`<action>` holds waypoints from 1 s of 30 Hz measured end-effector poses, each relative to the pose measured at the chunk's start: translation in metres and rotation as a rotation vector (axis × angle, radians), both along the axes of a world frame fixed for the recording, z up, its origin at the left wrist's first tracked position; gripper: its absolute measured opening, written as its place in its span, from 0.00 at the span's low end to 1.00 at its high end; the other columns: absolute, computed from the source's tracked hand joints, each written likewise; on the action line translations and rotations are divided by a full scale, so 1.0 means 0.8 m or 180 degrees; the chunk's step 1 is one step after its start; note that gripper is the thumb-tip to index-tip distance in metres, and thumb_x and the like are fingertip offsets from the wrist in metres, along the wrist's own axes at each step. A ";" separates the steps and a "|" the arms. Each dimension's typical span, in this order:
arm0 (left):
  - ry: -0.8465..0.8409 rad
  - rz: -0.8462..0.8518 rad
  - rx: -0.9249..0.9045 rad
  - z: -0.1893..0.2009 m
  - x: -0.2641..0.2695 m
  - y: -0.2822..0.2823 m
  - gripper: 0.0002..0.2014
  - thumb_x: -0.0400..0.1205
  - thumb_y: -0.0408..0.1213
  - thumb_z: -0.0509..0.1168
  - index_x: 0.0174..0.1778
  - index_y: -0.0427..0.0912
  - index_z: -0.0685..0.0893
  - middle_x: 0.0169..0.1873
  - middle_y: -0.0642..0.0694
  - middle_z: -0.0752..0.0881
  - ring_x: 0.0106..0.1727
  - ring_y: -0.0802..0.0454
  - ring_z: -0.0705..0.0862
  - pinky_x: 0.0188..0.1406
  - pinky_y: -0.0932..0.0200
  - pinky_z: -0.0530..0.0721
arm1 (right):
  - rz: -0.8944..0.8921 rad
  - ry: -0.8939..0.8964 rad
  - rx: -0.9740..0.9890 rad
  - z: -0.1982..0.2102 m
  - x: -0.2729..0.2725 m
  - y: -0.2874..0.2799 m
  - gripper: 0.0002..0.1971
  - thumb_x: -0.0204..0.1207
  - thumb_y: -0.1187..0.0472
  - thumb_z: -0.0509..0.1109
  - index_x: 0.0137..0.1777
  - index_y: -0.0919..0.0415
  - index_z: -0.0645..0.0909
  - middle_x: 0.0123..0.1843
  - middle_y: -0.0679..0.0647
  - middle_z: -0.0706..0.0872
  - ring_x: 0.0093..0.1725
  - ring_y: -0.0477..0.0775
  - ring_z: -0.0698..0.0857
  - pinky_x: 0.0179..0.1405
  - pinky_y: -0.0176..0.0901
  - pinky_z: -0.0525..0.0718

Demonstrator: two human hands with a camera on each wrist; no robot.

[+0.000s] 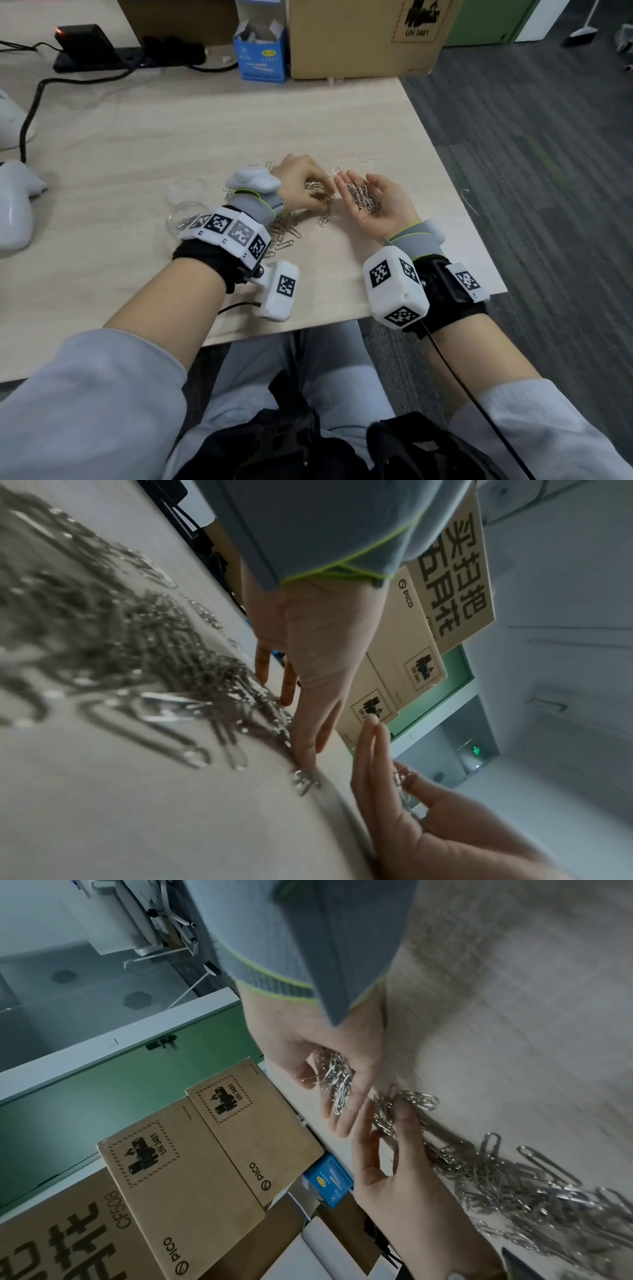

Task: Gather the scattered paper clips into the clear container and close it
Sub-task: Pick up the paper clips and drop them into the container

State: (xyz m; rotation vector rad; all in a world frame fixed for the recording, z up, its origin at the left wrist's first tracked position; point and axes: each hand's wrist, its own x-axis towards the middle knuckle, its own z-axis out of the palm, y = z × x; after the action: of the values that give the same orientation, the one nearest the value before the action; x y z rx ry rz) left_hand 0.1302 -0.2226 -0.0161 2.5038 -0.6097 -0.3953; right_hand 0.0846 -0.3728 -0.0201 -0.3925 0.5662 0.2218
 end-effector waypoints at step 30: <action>-0.0217 0.0415 0.0009 -0.005 -0.023 0.061 0.08 0.68 0.32 0.76 0.41 0.38 0.89 0.42 0.41 0.89 0.46 0.47 0.85 0.51 0.54 0.84 | 0.0082 0.0005 -0.0087 0.000 -0.016 0.024 0.24 0.87 0.59 0.46 0.47 0.80 0.76 0.73 0.72 0.74 0.74 0.70 0.73 0.76 0.54 0.71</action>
State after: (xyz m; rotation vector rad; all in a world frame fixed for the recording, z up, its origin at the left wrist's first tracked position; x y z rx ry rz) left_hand 0.1118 -0.1736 -0.0197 2.5515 -0.4689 -0.2632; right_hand 0.0719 -0.3533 -0.0204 -0.4264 0.5663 0.2393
